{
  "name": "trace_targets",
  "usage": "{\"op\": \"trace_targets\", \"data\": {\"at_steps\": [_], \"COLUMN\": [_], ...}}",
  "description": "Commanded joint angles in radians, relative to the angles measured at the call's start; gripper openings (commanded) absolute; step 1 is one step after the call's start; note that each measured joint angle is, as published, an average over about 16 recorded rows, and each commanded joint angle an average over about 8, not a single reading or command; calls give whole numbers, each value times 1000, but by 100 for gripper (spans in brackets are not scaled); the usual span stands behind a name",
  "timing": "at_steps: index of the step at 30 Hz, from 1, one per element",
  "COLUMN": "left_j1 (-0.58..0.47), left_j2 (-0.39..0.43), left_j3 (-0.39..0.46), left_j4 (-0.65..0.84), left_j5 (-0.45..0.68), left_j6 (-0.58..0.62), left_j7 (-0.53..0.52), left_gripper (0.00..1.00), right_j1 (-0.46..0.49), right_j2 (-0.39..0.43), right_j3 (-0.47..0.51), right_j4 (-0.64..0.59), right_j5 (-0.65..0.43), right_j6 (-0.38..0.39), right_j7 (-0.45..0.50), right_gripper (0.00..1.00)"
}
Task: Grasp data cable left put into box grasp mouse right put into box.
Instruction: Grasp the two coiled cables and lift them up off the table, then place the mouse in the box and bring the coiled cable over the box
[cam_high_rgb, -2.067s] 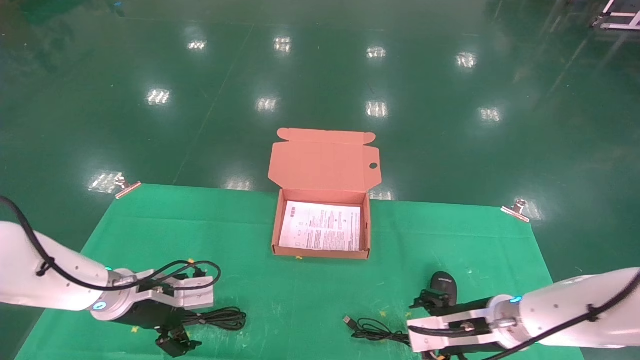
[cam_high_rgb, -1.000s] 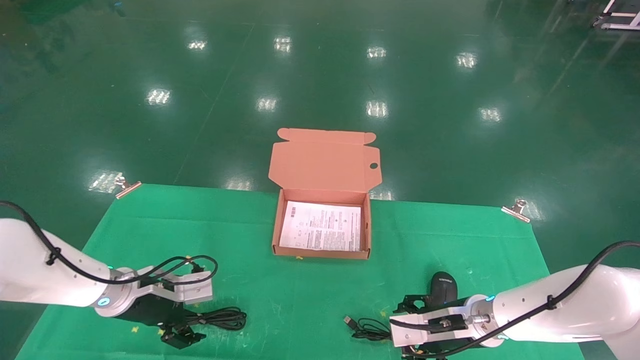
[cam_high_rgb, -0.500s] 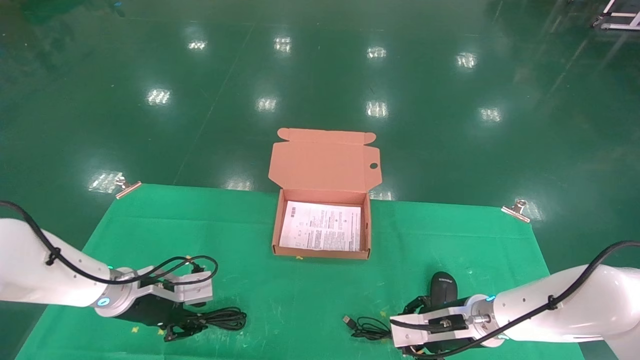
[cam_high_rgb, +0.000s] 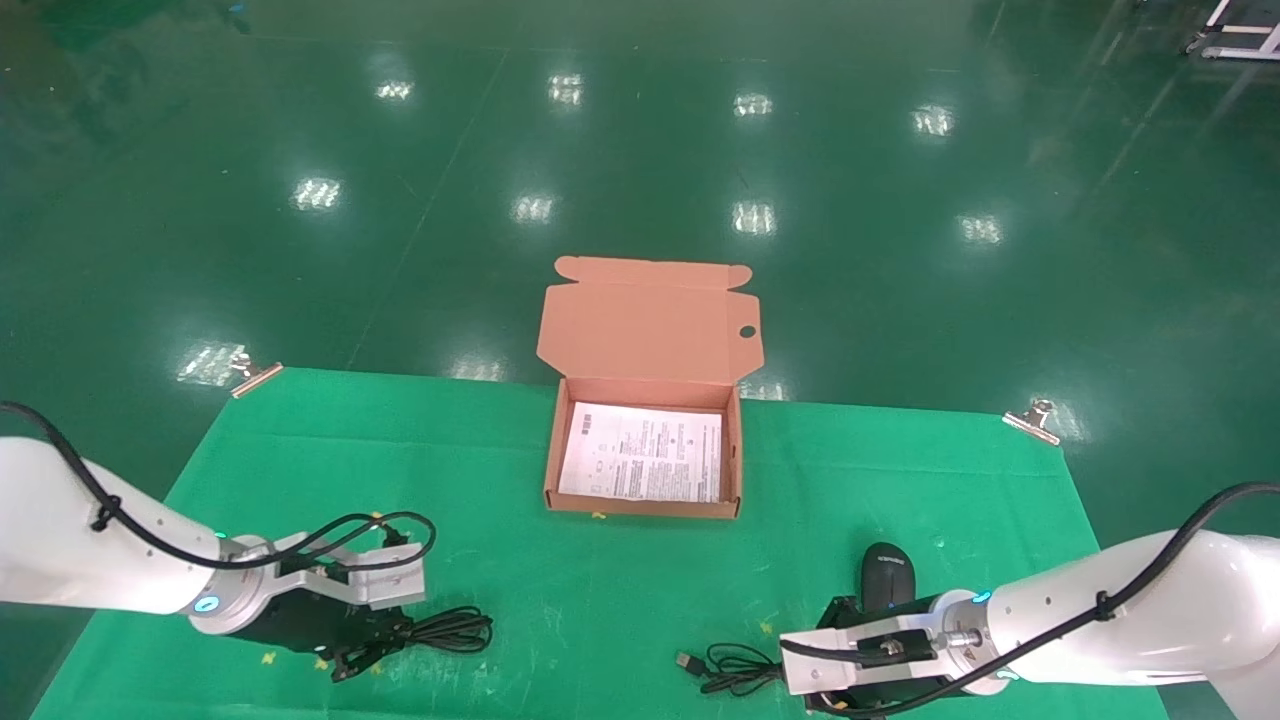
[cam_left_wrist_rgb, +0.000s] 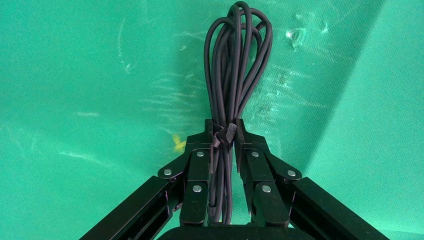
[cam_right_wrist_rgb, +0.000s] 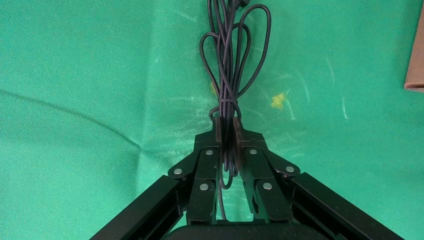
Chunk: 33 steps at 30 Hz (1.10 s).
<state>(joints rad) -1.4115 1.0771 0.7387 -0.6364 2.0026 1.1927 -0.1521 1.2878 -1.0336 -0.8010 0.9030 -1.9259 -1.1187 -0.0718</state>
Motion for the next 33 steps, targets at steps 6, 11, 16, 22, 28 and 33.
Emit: {"op": "trace_targets", "data": {"at_steps": [6,11,16,22,28,33], "left_j1": [-13,-44,-78,-112,-154,-181], "left_j2": [-18,-75,-127,-133,-93,-63], "left_j3": [-7,-32,-73,-110,-127,-132], "left_j4": [-37,-163,-324,-465,-517,-523], "left_j5": [-11,-41,-58,-38,-1,36], "left_j6": [11,29,7,-67,-132,-174], "left_j7": [25,55,26,-38,-84,-109], "left_gripper": [0,0,0,0,0,0], "right_j1": [18,56,113,208,306,370], "right_j2": [37,123,180,162,59,-20], "right_j3": [24,82,145,199,223,229], "right_j4": [39,141,234,278,214,107], "right_j5": [24,66,85,95,136,165], "right_j6": [-9,-7,33,96,147,172], "right_j7": [13,67,128,149,92,13], "right_gripper": [0,0,0,0,0,0]}}
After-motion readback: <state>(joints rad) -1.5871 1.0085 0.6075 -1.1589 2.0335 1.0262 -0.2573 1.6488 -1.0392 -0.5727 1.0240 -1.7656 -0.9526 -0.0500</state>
